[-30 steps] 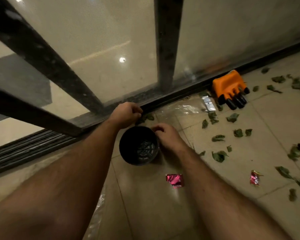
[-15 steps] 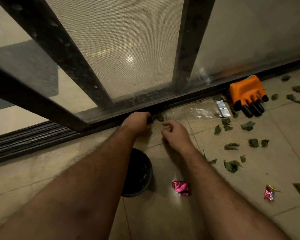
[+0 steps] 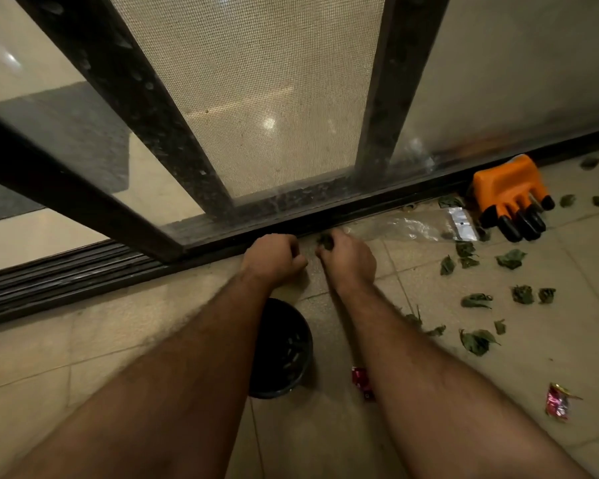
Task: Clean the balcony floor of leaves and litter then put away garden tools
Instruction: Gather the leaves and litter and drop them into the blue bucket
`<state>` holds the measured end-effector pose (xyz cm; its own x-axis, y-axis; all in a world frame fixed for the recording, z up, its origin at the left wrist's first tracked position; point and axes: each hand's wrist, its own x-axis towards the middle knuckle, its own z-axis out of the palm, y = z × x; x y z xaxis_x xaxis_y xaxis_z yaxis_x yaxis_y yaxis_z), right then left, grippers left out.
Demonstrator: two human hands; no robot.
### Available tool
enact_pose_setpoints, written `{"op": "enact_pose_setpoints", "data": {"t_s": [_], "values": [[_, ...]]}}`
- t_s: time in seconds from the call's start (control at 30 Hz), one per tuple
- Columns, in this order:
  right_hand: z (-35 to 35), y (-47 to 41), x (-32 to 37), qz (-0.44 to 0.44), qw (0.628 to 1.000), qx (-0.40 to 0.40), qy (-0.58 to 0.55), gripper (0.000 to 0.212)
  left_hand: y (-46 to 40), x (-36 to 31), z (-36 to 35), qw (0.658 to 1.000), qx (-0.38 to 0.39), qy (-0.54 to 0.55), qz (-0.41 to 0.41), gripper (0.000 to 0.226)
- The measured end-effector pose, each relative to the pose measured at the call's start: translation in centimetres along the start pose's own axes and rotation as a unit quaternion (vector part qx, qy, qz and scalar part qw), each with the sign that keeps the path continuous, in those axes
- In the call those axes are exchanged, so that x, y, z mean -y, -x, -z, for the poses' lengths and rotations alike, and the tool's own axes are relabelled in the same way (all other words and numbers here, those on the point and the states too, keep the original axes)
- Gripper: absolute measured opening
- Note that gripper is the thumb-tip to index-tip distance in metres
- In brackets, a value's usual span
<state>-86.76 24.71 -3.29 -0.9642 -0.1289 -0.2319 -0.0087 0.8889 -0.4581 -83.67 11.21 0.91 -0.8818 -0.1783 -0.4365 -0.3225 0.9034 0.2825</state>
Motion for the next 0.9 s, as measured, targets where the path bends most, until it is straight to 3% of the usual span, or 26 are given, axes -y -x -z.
{"op": "enact_pose_setpoints", "data": {"t_s": [0.17,0.4,0.53,0.67,0.9], "values": [[-0.1,1.4,-0.3,0.0,1.0,-0.003,0.002,0.014,0.9,-0.7,-0.1,0.993,-0.048,0.11,0.017,0.014],[2.2,6.1,-4.2,-0.023,0.994,-0.029,-0.107,0.013,-0.2,-5.8,0.9,0.991,-0.006,0.135,-0.004,0.004],[4.8,7.4,-8.4,-0.114,0.96,-0.105,-0.234,0.007,0.4,-9.1,0.2,0.992,0.009,0.117,-0.046,0.029],[8.1,7.9,-12.8,-0.19,0.932,-0.154,-0.268,0.029,3.4,-11.9,-4.6,0.989,0.064,0.11,-0.081,0.022],[11.9,10.4,-18.3,-0.261,0.902,-0.231,-0.254,0.009,7.0,-13.4,-11.4,0.976,0.074,0.131,-0.158,0.053]]}}
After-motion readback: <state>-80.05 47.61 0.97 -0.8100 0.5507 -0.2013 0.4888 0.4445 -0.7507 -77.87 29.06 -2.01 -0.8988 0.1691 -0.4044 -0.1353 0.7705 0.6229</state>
